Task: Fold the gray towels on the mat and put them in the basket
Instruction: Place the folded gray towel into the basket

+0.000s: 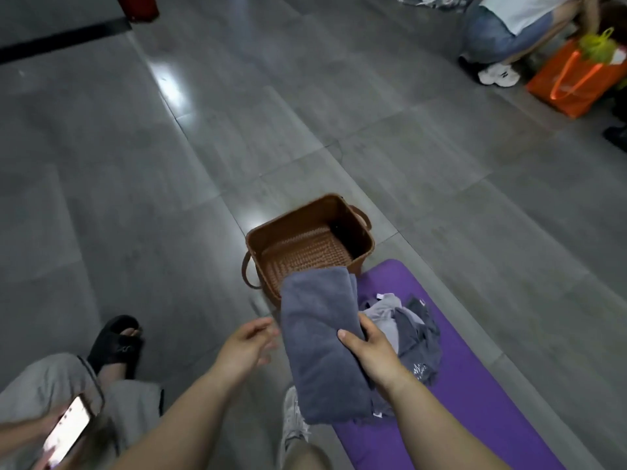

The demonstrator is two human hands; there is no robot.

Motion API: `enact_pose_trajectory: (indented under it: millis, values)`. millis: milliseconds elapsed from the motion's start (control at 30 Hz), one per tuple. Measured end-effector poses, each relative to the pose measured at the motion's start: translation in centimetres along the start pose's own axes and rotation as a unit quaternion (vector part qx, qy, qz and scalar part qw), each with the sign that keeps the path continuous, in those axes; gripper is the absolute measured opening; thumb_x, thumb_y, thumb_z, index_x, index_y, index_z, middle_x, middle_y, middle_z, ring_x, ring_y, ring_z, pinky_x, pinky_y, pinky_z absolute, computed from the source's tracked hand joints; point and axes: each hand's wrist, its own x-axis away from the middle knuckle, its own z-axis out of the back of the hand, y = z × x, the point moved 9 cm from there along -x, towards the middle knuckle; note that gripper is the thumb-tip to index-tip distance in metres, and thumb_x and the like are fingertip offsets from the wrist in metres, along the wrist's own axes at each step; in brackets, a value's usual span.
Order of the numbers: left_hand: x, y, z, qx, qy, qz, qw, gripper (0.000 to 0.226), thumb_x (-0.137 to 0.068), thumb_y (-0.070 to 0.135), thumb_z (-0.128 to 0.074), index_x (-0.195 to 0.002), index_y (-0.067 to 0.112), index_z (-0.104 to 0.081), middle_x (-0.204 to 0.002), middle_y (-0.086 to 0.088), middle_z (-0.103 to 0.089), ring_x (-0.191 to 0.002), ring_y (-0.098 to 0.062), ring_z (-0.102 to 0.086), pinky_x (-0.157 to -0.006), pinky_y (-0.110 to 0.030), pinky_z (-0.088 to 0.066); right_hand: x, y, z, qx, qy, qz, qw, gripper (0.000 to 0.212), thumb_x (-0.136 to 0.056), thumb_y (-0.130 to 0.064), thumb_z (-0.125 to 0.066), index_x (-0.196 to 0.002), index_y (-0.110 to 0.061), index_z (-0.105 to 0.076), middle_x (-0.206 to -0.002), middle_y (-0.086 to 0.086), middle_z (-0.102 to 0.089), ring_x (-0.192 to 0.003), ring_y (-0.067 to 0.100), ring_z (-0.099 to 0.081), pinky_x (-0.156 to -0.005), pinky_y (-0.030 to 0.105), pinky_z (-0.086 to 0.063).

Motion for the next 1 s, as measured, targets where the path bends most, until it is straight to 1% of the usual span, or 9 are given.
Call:
enact_pose_trajectory:
  millis: [133, 300, 367, 500, 633, 733, 800, 900, 1000]
  values:
    - [-9.4, 1.5, 4.2, -0.063, 0.069, -0.020, 0.995, 0.027, -0.091, 0.005, -0.048, -0.116, -0.001, -0.056, -0.106, -0.012, -0.057, -0.079, -0.017, -0.052, -0.050, -0.007, -0.041, -9.6, -1.8, -0.2, 0.011, 0.034, -0.016, 0.999, 0.030, -0.090, -0.008, -0.053, -0.119, -0.015, -0.052, -0.100, -0.004, -0.063, -0.093, 0.013, -0.060, -0.077, 0.018, -0.049]
    - [-22.4, 0.0, 6.2, -0.191, 0.098, -0.047, 0.976, 0.035, -0.093, 0.011, -0.046, -0.127, 0.005, -0.049, -0.130, -0.014, -0.052, -0.112, -0.022, -0.050, -0.086, -0.024, -0.035, -23.1, -1.3, -0.7, 0.021, 0.053, 0.003, 0.998, 0.033, -0.090, -0.007, -0.053, -0.118, -0.023, -0.047, -0.100, -0.007, -0.059, -0.085, 0.004, -0.056, -0.066, 0.007, -0.050]
    - [-28.3, -1.3, 6.1, -0.276, 0.096, -0.082, 0.953, 0.043, -0.093, 0.016, -0.045, -0.135, 0.012, -0.039, -0.141, -0.009, -0.042, -0.128, -0.024, -0.041, -0.102, -0.031, -0.033, -29.1, -0.4, -1.4, 0.042, 0.062, 0.026, 0.997, 0.041, -0.090, -0.006, -0.053, -0.126, -0.023, -0.044, -0.108, -0.005, -0.057, -0.093, 0.010, -0.055, -0.078, 0.015, -0.047]
    - [-38.3, -2.2, 4.7, -0.506, 0.087, -0.276, 0.813, 0.049, -0.093, 0.034, -0.041, -0.136, 0.012, -0.040, -0.141, -0.014, -0.043, -0.130, -0.029, -0.038, -0.110, -0.035, -0.027, -40.0, 4.0, -3.4, 0.098, 0.066, 0.049, 0.992, 0.052, -0.090, -0.005, -0.053, -0.138, -0.013, -0.036, -0.115, -0.002, -0.050, -0.107, 0.009, -0.046, -0.089, 0.018, -0.037]
    - [-44.1, -6.5, 2.4, -0.620, -0.024, -0.401, 0.674, 0.058, -0.095, 0.051, -0.008, -0.125, 0.014, -0.041, -0.124, -0.014, -0.060, -0.125, -0.022, -0.033, -0.111, -0.030, -0.009, -48.2, 9.3, -4.9, 0.157, 0.055, 0.033, 0.986, 0.053, -0.090, -0.006, -0.052, -0.140, -0.012, -0.033, -0.131, 0.007, -0.051, -0.118, 0.017, -0.048, -0.088, 0.018, -0.039]
    - [-45.6, -8.1, 2.4, -0.593, -0.021, -0.438, 0.675, 0.055, -0.095, 0.050, -0.009, -0.128, 0.016, -0.038, -0.133, -0.005, -0.049, -0.143, -0.009, -0.006, -0.114, -0.029, -0.003, -53.0, 12.4, -6.1, 0.274, 0.048, 0.027, 0.960, 0.056, -0.090, -0.011, -0.053, -0.141, -0.010, -0.030, -0.138, 0.012, -0.047, -0.125, 0.028, -0.047, -0.095, 0.021, -0.038]
    - [-45.7, -8.4, 2.5, -0.558, -0.005, -0.466, 0.687, 0.055, -0.095, 0.050, -0.011, -0.130, 0.016, -0.037, -0.138, 0.002, -0.041, -0.142, 0.000, 0.008, -0.115, -0.026, -0.002, -55.6, 13.9, -7.5, 0.428, 0.037, 0.019, 0.903, 0.059, -0.090, -0.018, -0.050, -0.143, -0.014, -0.024, -0.140, 0.015, -0.043, -0.126, 0.031, -0.045, -0.099, 0.028, -0.037]
    - [-46.0, -8.3, 2.8, -0.542, 0.006, -0.490, 0.683, 0.055, -0.095, 0.049, -0.012, -0.130, 0.016, -0.037, -0.139, -0.001, -0.037, -0.143, -0.002, 0.003, -0.115, -0.028, -0.002, -58.1, 15.9, -9.7, 0.537, -0.003, -0.015, 0.844, 0.056, -0.091, -0.019, -0.046, -0.142, -0.017, -0.022, -0.141, 0.019, -0.039, -0.127, 0.034, -0.044, -0.101, 0.035, -0.036]
    - [-46.3, -8.2, 2.8, -0.537, 0.014, -0.502, 0.678, 0.054, -0.095, 0.048, -0.012, -0.129, 0.014, -0.039, -0.138, -0.004, -0.042, -0.141, -0.015, -0.014, -0.114, -0.032, -0.007, -59.3, 17.3, -11.6, 0.492, -0.051, -0.040, 0.868, 0.057, -0.091, -0.015, -0.049, -0.141, -0.009, -0.023, -0.143, 0.018, -0.038, -0.128, 0.032, -0.042, -0.102, 0.031, -0.035]
